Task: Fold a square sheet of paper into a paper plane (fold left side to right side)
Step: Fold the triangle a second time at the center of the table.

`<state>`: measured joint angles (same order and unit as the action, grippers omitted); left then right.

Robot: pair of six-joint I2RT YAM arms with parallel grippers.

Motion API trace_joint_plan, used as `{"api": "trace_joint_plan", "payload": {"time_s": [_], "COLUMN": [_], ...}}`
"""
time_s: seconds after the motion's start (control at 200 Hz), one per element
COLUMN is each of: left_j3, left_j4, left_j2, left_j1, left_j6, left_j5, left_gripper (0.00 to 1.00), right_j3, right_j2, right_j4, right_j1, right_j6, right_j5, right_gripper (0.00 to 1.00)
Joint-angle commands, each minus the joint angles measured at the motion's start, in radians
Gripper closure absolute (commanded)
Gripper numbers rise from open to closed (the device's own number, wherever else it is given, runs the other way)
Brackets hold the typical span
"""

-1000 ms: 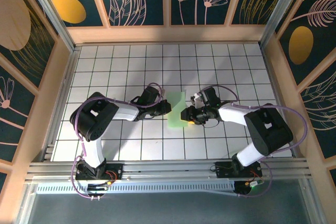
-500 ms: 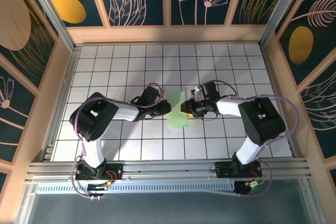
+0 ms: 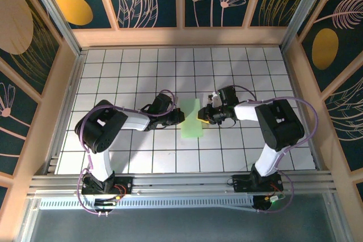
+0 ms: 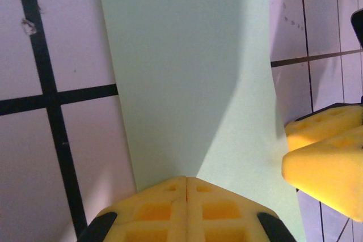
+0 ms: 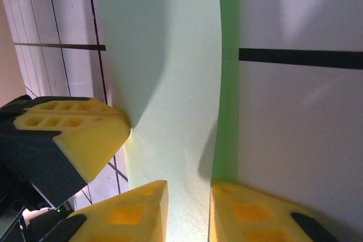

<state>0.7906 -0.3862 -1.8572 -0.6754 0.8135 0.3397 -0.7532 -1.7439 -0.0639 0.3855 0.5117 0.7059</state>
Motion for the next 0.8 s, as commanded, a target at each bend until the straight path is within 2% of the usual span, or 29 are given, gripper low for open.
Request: {"api": "trace_joint_plan", "payload": {"time_s": [0.0,0.205,0.335,0.606,0.796], "left_j3": [-0.004,0.012,-0.002,-0.095,-0.150], "left_j4": [0.037,0.053,0.077,0.153,0.202], "left_j2": [0.042,0.116,0.200,0.401,0.519], "left_j1": [-0.006,-0.007,-0.014,-0.100,-0.170], "left_j6": [-0.004,-0.027,-0.072,-0.186,-0.241], "left_j5": [0.005,-0.034,-0.088,-0.288,-0.387], "left_gripper": [0.94,0.80,0.75,0.64,0.54], "right_j3": [-0.009,0.003,0.009,0.011,0.015], "right_j2": [-0.008,0.004,0.018,0.031,0.040], "right_j4": [0.000,-0.002,0.001,0.011,0.016], "right_j1": [-0.009,-0.013,-0.015,-0.017,-0.016], "right_j6": [-0.022,-0.020,-0.016,0.001,0.008], "right_j5": [0.016,0.018,0.020,0.027,0.027], "right_gripper": [0.80,0.94,1.00,1.00,1.00]}}
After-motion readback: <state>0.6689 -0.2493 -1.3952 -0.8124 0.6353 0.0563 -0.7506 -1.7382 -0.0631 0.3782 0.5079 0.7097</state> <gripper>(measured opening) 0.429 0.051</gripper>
